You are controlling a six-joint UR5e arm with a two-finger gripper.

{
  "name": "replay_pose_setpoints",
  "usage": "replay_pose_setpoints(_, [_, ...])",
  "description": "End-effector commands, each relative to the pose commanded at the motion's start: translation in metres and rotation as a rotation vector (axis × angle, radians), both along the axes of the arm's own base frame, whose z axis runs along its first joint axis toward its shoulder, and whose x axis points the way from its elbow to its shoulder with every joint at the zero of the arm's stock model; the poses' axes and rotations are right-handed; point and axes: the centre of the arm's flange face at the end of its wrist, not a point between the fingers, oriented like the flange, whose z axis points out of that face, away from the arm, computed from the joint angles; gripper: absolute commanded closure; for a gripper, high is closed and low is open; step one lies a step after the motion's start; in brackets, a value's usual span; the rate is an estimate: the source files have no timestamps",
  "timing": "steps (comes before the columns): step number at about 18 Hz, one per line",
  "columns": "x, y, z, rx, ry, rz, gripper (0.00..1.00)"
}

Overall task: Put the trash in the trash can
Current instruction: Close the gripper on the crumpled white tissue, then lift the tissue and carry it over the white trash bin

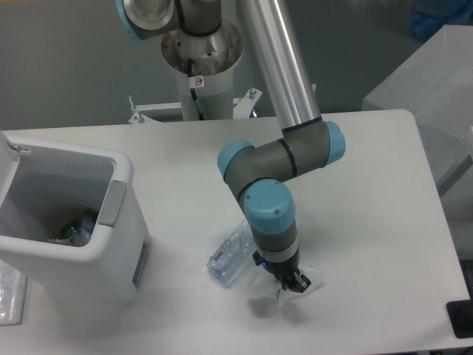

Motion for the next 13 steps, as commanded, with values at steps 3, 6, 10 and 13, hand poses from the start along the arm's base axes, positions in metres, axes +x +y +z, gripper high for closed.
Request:
replay_pose_setpoints(3, [-0.012,0.001,0.036,0.117,-0.014,0.059,1.0])
replay_pose_setpoints(6, [-0.017,0.008,0.072,0.248,-0.049,0.111,1.0])
replay_pose_setpoints(10, [-0.006,0.009,0.114,0.369,-0.092,0.17,1.0])
replay_pose_setpoints(13, [0.01,0.012,0.15,0.452,-0.12,0.199,1.0])
